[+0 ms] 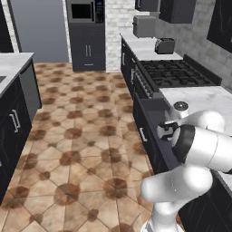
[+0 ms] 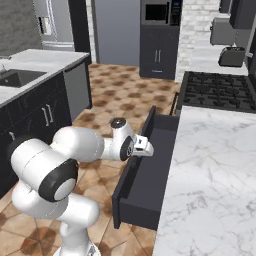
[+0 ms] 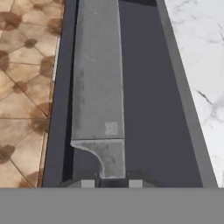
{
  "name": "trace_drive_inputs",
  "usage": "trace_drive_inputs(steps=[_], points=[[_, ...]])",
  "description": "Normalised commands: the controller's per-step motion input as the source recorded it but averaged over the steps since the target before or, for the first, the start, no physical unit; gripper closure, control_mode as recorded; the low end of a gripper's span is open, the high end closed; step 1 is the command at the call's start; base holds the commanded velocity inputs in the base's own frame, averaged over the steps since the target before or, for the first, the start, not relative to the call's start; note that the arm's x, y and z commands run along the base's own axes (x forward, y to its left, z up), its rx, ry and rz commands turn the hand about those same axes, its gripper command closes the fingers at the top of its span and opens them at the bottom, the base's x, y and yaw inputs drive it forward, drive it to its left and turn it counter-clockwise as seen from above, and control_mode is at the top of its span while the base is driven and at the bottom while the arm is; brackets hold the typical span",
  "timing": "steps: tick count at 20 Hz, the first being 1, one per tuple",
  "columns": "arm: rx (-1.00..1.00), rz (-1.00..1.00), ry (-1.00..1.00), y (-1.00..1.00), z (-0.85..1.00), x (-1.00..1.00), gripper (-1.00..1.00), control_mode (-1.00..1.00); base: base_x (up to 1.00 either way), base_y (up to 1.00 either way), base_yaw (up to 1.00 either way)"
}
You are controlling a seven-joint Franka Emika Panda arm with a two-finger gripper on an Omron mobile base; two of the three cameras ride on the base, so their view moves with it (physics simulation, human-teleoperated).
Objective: Pick up the metallic utensils from the counter and place them in the open drawer. Make sure not to pick up any wooden utensils.
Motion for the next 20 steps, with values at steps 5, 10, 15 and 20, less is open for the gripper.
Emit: trace_drive_inputs(steps=[5,10,15,20], points=[[0.02,0.00,0.16,-0.14,-0.12,0.33,1.00,-1.00,0.00,0.00,0.00],[0.00,0.00,0.08,0.00,-0.10,0.32,1.00,-1.00,0.00,0.00,0.00],[0.00,0.00,0.01,-0.03,-0.30,0.47,1.00,-1.00,0.00,0.00,0.00],[0.00,0.00,0.03,-0.03,-0.33,0.39,1.00,-1.00,0.00,0.00,0.00]])
